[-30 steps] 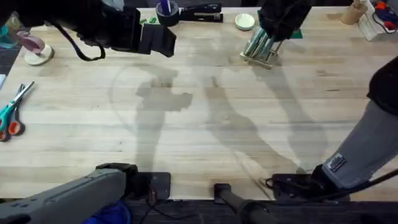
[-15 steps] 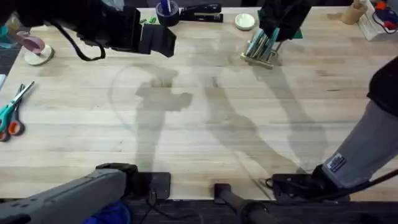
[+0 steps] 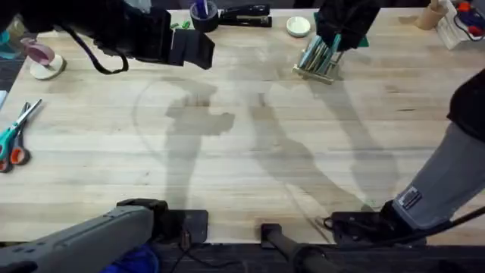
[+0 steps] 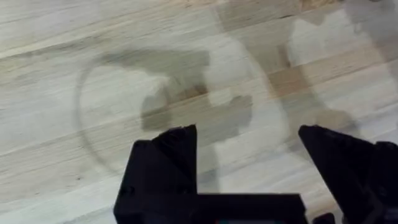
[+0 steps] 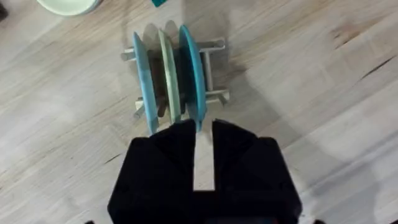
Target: Pick up the plates from the table one by one and place each into a slot on the dish rack.
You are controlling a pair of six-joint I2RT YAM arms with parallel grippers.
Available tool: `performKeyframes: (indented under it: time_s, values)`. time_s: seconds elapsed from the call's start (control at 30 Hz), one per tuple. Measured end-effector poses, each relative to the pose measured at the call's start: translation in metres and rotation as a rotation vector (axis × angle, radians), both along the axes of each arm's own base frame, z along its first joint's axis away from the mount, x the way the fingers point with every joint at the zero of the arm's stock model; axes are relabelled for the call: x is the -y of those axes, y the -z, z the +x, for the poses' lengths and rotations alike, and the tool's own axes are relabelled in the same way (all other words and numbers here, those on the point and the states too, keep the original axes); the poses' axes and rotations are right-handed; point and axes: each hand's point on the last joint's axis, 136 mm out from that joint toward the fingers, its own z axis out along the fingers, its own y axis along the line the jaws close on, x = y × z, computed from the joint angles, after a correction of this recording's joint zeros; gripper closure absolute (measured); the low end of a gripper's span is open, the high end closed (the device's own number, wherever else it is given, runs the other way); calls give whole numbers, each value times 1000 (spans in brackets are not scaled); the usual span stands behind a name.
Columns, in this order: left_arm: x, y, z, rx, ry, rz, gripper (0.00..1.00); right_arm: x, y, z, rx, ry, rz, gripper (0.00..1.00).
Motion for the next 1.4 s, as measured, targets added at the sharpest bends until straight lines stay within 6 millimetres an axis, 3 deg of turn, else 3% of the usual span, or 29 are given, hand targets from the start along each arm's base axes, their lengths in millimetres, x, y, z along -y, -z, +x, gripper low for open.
performKeyframes:
  time_s: [0.1,0.17,0.3,0.43,0.57,1.03,1.27,1.4]
  values:
    - [0,0,0,-1,0,0,6,-1,-6,2,13,-18,1,813]
    - [0,0,0,0,0,0,6,-1,-15,2,29,-32,2,735]
    - [0,0,0,0,0,0,6,2,-42,-5,63,-65,4,400]
    - [0,0,0,0,0,0,6,4,-66,-13,92,-124,-4,201]
    - [0,0,0,0,0,0,6,6,-74,-18,74,-216,-34,26]
    - [0,0,0,0,0,0,5,14,-68,-47,-90,-379,-102,11]
    - [0,0,0,-1,0,0,6,20,-86,-64,-71,-388,-103,11]
    - [0,0,0,-1,0,0,6,25,-93,-84,-40,-388,-97,11]
